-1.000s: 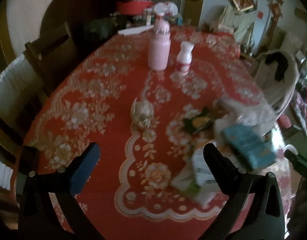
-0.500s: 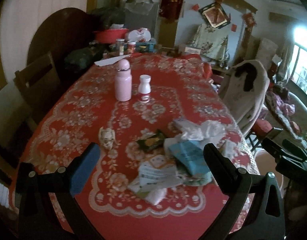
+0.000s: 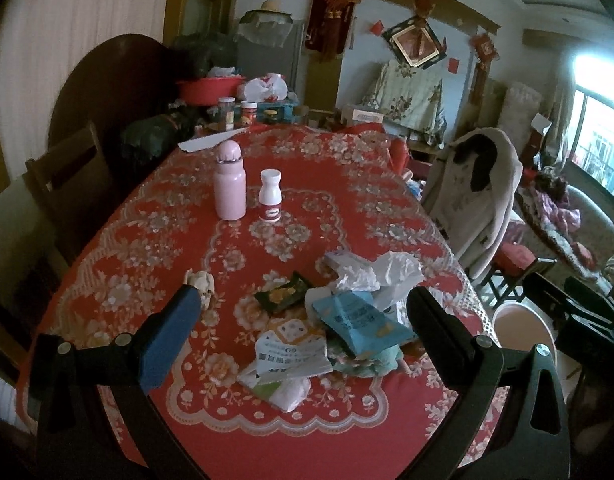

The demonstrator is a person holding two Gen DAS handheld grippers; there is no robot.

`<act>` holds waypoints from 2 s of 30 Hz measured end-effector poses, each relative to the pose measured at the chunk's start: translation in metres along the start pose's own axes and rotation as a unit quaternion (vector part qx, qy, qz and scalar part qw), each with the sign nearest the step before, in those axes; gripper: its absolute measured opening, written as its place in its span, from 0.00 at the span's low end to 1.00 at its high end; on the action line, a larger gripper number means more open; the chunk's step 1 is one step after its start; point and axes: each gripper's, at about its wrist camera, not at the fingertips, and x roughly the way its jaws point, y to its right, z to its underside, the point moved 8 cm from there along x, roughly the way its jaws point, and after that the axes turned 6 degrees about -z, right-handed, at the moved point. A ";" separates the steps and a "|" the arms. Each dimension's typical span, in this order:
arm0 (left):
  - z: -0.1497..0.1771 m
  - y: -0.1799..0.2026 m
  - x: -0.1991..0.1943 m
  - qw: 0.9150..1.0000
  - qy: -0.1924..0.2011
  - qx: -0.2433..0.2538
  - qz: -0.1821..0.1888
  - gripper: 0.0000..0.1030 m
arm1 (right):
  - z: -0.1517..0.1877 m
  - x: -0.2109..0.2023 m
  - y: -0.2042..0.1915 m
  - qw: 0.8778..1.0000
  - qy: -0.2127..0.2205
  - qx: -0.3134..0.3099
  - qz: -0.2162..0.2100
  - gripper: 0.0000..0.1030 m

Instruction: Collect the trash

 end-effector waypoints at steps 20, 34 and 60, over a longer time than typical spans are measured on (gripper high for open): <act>-0.008 0.000 -0.005 1.000 0.011 0.000 0.002 1.00 | -0.006 -0.004 -0.009 1.000 0.012 -0.011 0.003 1.00; -0.013 -0.001 -0.006 1.000 0.013 -0.001 0.004 0.99 | -0.011 0.000 -0.009 1.000 0.012 -0.011 0.006 1.00; -0.011 -0.003 -0.006 1.000 0.013 0.000 0.004 0.99 | -0.013 0.005 -0.011 1.000 0.006 -0.010 0.005 1.00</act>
